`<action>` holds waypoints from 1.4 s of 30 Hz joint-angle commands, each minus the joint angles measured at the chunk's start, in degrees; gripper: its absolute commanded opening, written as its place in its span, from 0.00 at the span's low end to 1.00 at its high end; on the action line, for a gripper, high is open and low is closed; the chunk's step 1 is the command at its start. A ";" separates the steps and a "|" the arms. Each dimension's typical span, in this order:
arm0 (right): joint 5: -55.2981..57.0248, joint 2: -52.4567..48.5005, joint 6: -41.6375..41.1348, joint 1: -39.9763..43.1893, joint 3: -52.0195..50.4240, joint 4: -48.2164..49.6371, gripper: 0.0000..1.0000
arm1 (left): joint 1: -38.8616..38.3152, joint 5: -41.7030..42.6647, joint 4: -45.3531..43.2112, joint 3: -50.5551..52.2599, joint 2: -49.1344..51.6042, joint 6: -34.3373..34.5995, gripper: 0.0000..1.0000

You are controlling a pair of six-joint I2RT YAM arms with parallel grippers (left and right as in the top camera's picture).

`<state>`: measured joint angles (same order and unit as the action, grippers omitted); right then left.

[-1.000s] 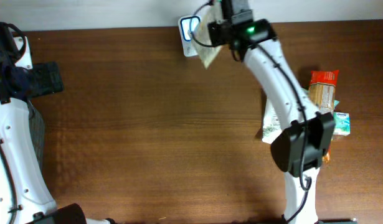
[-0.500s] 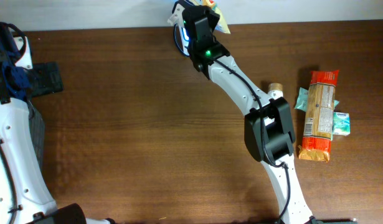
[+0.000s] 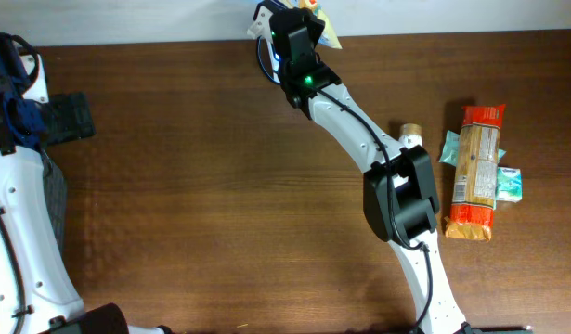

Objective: Scan the item barcode
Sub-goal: 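Carry the snack bag right and drop it on the item pile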

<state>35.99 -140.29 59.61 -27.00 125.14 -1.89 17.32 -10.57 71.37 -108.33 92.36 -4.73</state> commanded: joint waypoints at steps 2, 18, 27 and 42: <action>-2.80 11.80 -12.92 0.57 0.63 -8.41 0.04 | 0.11 -0.20 0.17 -0.35 -0.68 -0.02 0.99; -49.13 40.96 -49.40 7.61 0.66 -76.04 0.04 | 0.11 -0.20 0.33 -0.35 -0.68 -0.02 0.99; -37.88 33.79 -65.96 40.74 -14.86 -75.76 0.04 | 0.11 -0.20 0.33 -0.35 -0.68 -0.02 0.99; -40.48 35.34 -60.41 38.23 1.01 -95.32 0.73 | 0.11 -0.20 0.33 -0.35 -0.68 -0.02 0.99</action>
<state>-3.44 -108.07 -3.86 14.66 117.19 -90.37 17.32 -10.59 71.79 -108.33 92.36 -4.73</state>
